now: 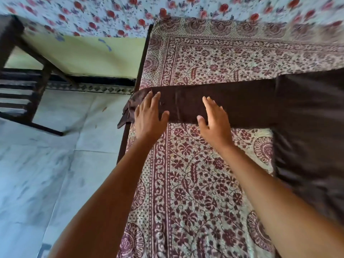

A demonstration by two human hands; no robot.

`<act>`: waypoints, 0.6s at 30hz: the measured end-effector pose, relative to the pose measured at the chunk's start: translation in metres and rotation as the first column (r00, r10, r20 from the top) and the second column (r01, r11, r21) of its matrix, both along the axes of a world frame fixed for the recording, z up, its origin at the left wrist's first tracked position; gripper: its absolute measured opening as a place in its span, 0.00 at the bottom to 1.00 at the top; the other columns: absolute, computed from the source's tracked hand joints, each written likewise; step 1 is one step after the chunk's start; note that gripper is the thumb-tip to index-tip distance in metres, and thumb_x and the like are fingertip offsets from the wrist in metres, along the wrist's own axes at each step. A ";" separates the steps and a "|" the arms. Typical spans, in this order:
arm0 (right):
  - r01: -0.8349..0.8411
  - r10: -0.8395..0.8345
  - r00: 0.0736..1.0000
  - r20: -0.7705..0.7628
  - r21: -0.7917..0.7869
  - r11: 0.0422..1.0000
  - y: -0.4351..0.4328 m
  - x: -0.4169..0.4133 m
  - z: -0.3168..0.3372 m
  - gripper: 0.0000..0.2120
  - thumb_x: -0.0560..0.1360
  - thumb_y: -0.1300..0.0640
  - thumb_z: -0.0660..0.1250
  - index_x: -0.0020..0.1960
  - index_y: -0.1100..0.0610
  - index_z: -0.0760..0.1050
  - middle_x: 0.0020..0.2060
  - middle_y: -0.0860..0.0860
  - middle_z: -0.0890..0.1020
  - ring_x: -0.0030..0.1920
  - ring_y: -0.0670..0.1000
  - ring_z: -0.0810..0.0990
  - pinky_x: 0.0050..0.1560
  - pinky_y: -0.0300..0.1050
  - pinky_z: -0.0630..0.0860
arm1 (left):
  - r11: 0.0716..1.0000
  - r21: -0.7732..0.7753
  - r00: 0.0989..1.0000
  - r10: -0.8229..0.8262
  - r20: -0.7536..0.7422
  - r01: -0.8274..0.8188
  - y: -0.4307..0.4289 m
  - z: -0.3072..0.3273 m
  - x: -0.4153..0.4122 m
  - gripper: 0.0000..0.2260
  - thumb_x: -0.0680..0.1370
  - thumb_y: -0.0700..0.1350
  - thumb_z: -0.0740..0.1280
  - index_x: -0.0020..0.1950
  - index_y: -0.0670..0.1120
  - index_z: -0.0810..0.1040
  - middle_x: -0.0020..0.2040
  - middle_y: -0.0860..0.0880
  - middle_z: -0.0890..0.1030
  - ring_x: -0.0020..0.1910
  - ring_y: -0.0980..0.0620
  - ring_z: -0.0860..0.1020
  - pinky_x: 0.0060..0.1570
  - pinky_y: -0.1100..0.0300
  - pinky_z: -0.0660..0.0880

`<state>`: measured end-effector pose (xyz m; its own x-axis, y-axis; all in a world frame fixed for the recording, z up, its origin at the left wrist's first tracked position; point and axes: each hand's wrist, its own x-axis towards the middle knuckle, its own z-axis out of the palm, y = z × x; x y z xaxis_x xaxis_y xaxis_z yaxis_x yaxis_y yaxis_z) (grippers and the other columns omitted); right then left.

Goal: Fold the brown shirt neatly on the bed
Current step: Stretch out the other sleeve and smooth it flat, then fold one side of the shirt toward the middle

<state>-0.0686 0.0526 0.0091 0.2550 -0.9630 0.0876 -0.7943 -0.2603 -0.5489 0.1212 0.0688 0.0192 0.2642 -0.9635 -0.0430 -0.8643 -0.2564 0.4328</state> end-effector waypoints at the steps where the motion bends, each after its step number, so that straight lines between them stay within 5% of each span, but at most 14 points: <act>1: 0.015 -0.015 1.000 0.008 -0.027 1.000 0.014 -0.012 0.010 0.26 0.77 0.55 0.57 0.73 0.60 0.60 0.71 0.58 0.65 0.72 0.56 0.62 0.72 0.52 0.54 | 1.000 -0.024 1.000 -0.009 -0.026 0.008 0.011 0.012 -0.013 0.27 0.77 0.51 0.62 0.74 0.50 0.59 0.76 0.47 0.58 0.74 0.46 0.59 0.72 0.47 0.55; 7: 0.103 -0.104 0.994 -0.028 -0.046 0.994 0.092 -0.094 0.071 0.26 0.74 0.53 0.54 0.70 0.63 0.65 0.66 0.60 0.71 0.67 0.59 0.70 0.67 0.57 0.66 | 0.990 -0.077 0.988 -0.122 -0.090 0.115 0.076 0.079 -0.084 0.26 0.77 0.51 0.63 0.73 0.49 0.61 0.74 0.47 0.62 0.71 0.48 0.62 0.70 0.49 0.58; 18: 0.184 -0.186 0.979 -0.089 -0.032 0.982 0.178 -0.261 0.149 0.26 0.72 0.53 0.55 0.66 0.64 0.69 0.60 0.61 0.77 0.59 0.60 0.77 0.59 0.56 0.73 | 0.983 0.007 0.981 -0.184 -0.055 0.184 0.166 0.153 -0.234 0.22 0.76 0.51 0.64 0.68 0.49 0.66 0.66 0.47 0.72 0.62 0.45 0.71 0.59 0.46 0.70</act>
<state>-0.3299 0.2308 0.1585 0.0807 -0.9922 0.0954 -0.8763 -0.1162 -0.4676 -0.1127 0.2347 0.1727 0.0795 -0.9947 -0.0647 -0.8725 -0.1009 0.4780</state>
